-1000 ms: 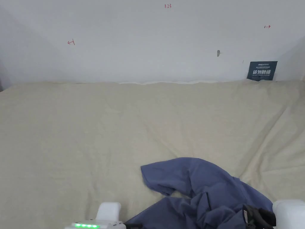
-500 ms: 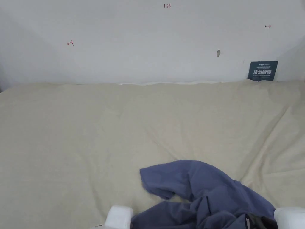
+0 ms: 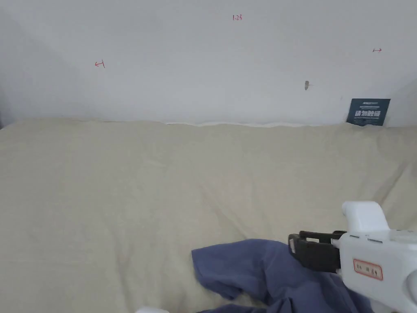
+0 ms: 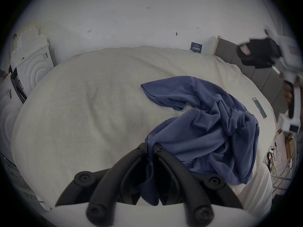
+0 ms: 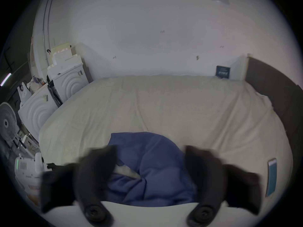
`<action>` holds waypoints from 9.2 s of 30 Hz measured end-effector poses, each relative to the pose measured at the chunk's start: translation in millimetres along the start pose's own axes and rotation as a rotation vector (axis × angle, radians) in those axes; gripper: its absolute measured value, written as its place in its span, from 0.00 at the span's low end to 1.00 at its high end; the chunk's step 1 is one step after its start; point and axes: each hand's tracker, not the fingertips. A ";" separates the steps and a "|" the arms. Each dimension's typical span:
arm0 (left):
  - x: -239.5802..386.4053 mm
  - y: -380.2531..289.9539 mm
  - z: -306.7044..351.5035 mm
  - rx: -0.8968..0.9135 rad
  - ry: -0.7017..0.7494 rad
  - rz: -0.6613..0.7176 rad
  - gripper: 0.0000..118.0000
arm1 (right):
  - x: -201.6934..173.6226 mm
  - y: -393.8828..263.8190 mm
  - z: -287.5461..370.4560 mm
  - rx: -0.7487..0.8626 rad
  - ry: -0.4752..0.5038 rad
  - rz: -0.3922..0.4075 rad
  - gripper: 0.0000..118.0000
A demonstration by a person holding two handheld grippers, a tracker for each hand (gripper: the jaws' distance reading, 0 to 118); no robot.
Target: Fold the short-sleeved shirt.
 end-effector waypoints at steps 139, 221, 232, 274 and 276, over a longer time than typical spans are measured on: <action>-151.3 275.1 -251.7 -0.043 0.327 0.071 0.06 | 139.9 128.9 -243.2 -0.221 -0.277 -0.159 0.04; -135.2 -137.5 69.2 -0.238 0.200 0.225 0.79 | -52.4 -248.8 186.9 -0.147 -0.123 -0.289 0.00; -139.7 -133.3 80.4 -0.221 0.195 0.222 0.07 | -39.8 -245.2 180.0 -0.166 -0.133 -0.313 0.00; -144.2 -110.2 102.6 -0.201 0.228 0.262 0.07 | -22.0 -232.3 130.5 -0.218 -0.310 0.051 0.11; -145.1 -101.2 105.5 -0.192 0.238 0.257 0.07 | -24.9 -219.8 133.2 -0.216 -0.317 0.083 0.11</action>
